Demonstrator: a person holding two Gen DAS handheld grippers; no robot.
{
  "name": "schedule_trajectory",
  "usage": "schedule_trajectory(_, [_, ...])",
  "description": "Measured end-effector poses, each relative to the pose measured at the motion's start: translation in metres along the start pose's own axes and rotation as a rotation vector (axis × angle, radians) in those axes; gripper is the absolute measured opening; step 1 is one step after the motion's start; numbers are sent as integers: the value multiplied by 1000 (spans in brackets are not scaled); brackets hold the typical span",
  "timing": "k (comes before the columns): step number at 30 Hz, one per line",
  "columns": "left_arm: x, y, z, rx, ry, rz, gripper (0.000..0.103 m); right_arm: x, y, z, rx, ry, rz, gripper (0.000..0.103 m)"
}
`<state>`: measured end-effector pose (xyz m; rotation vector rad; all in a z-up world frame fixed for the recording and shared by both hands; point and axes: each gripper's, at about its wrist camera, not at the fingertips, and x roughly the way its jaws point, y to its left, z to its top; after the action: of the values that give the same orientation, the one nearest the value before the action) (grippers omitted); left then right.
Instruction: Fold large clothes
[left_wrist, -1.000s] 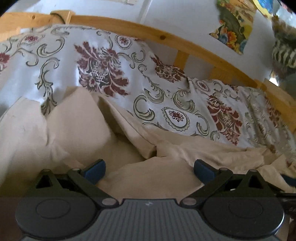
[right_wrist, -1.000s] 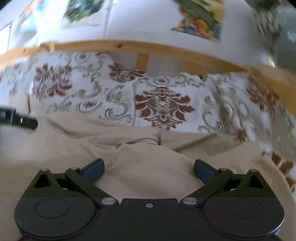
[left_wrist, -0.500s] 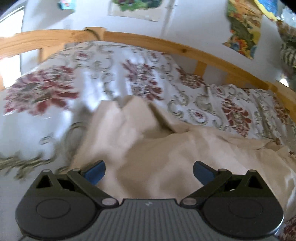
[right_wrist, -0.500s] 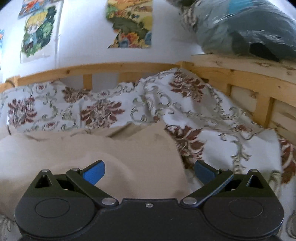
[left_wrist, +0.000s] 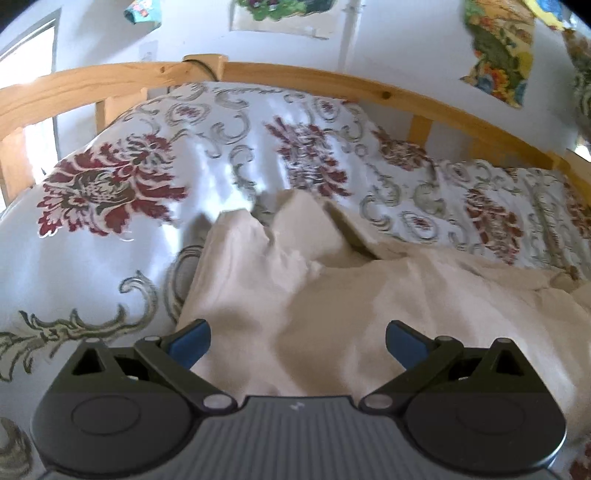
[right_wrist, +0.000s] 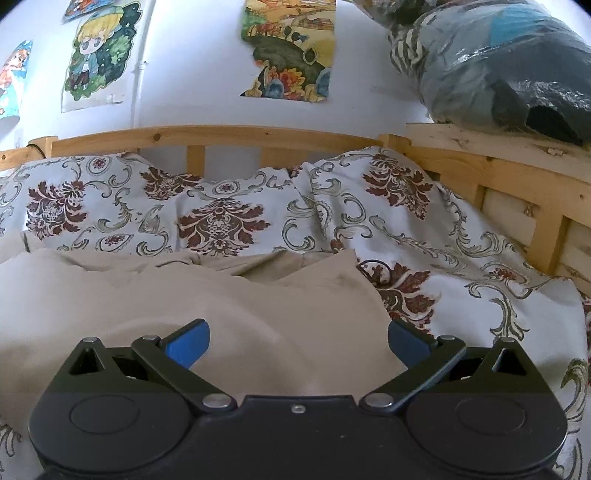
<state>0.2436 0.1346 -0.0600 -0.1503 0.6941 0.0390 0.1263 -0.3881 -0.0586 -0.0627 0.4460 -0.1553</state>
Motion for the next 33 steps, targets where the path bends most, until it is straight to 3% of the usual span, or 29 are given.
schedule_trajectory(3, [14, 10, 0, 3, 56, 5, 102, 9, 3, -6, -27, 13, -22, 102])
schedule_trajectory(6, [20, 7, -3, 70, 57, -2, 102, 23, 4, -19, -38, 60, -46, 102])
schedule_trajectory(8, [26, 11, -3, 88, 47, -36, 102, 33, 2, -28, -19, 104, -32, 102])
schedule_trajectory(13, [28, 21, 0, 71, 48, -107, 102, 34, 1, -29, 1, 114, -19, 102])
schedule_trajectory(17, [9, 35, 7, -29, 45, -169, 102, 22, -4, -18, 37, 82, -29, 101])
schedule_trajectory(21, [-22, 44, 2, -101, -18, -188, 102, -7, 5, 7, 15, -85, -66, 102])
schedule_trajectory(24, [-35, 41, -6, -64, -34, -169, 102, -11, 27, 23, -42, -156, 13, 102])
schedule_trajectory(29, [-45, 35, -23, -66, -5, -188, 102, 14, 83, 46, -137, -137, 200, 102])
schedule_trajectory(33, [-48, 33, -33, -79, 70, -256, 102, 43, 129, 59, -236, -87, 252, 102])
